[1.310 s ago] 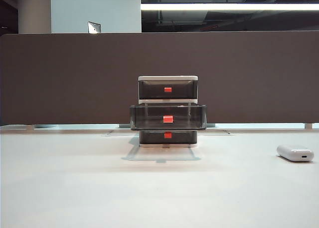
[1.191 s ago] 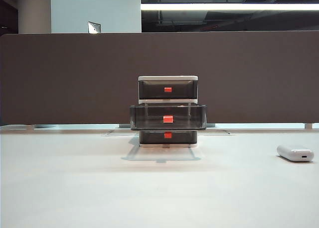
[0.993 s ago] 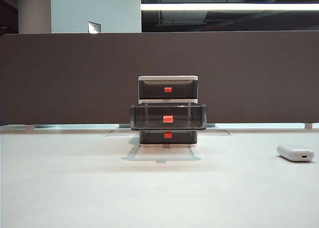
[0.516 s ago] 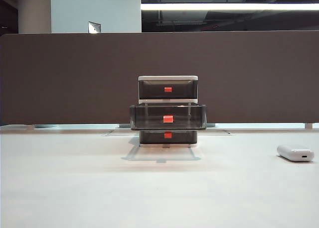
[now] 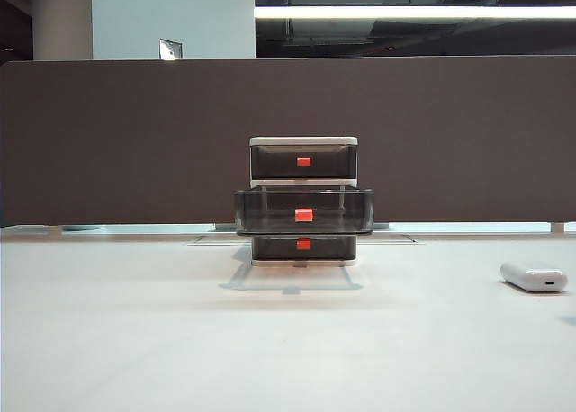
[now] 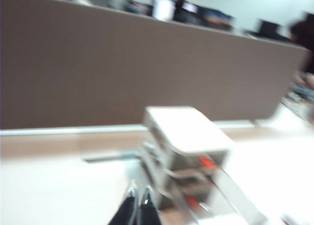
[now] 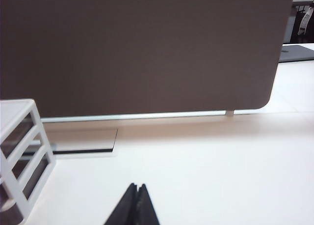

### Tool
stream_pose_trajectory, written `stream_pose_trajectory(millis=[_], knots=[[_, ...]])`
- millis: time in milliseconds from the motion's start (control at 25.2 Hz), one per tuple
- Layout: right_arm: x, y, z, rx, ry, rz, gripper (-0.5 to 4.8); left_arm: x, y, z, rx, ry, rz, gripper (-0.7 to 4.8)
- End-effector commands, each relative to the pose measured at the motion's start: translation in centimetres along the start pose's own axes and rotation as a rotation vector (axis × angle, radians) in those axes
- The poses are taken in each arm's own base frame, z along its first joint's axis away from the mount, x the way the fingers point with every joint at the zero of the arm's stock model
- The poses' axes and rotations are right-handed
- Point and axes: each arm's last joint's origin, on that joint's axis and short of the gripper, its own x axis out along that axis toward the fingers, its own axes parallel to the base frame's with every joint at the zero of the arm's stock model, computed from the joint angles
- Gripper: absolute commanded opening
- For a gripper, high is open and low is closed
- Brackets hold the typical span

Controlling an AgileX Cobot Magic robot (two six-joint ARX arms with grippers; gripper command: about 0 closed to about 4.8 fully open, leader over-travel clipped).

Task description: Pick up the earphone case on the table, open the lid, insert the wireless earphone on the table into it, close the lid, put the earphone case into the second layer of the drawer, and finally close the drawer.

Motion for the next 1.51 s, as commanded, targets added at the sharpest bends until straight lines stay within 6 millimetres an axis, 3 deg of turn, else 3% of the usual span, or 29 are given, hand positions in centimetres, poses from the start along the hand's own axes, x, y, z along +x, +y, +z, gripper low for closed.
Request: stream_pose_trajectory(millis=[40, 397, 675, 873, 1270, 1350, 1509], knots=[[0.6, 0.1, 0.8, 0.004, -0.004, 0.025, -0.02, 1.5, -1.6, 0.0, 0.07, 0.099, -0.118, -0.06], [2.5, 0.7, 0.3, 0.005, 0.245, 0.152, -0.02, 4.4, -6.3, -0.3, 0.195, 0.393, -0.376, -0.06], [6.0, 1.1, 0.4, 0.024, 0.704, 0.186, -0.01, 4.8, -6.7, -0.6, 0.161, 0.415, -0.383, -0.06], [8.5, 1.5, 0.8, 0.066, 0.875, 0.258, 0.08, 4.8, -6.7, -0.6, 0.161, 0.414, -0.383, -0.06], [12.9, 1.9, 0.0, 0.1, 1.029, 0.292, 3.36, 4.8, -6.7, -0.6, 0.135, 0.418, -0.377, -0.06], [13.4, 2.0, -0.3, 0.101, 1.042, 0.291, 3.67, 4.8, -6.7, -0.6, 0.136, 0.419, -0.378, -0.06], [14.0, 2.7, -1.4, 0.085, 1.091, 0.299, 3.7, 4.8, -6.7, -0.6, 0.135, 0.418, -0.378, -0.06]])
